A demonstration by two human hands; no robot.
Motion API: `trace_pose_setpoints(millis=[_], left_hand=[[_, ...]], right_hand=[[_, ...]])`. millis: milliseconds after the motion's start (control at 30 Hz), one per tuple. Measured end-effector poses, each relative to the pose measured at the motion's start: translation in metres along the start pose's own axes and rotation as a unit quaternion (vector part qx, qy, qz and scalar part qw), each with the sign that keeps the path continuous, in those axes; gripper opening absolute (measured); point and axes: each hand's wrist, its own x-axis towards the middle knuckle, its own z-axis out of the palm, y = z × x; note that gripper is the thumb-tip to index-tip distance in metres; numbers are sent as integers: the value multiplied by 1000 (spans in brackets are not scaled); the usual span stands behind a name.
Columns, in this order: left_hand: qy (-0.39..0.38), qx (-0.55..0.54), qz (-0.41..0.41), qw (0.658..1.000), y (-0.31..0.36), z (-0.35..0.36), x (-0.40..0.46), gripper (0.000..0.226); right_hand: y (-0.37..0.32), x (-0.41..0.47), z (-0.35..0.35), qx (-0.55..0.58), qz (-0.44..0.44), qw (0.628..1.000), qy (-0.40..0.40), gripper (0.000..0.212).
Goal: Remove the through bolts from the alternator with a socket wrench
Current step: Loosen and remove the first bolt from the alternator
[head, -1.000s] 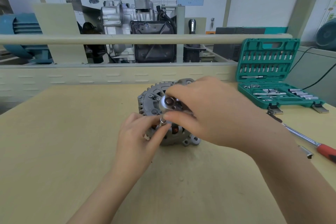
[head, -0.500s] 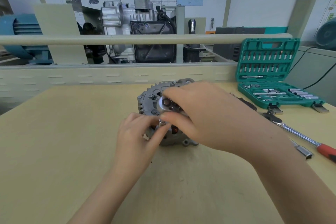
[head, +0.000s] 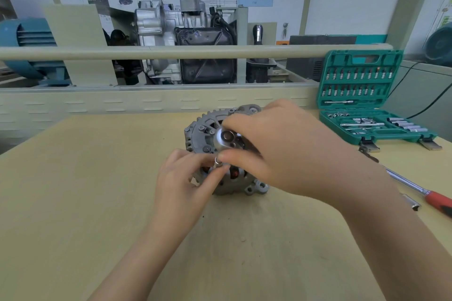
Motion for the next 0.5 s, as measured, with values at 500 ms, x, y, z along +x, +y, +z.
trace_pose_setpoints(millis=[500], left_hand=[[8, 5, -20, 1000, 0, 1, -1, 9]], right_hand=[[-3, 0, -2, -4, 17, 1000, 5, 36]])
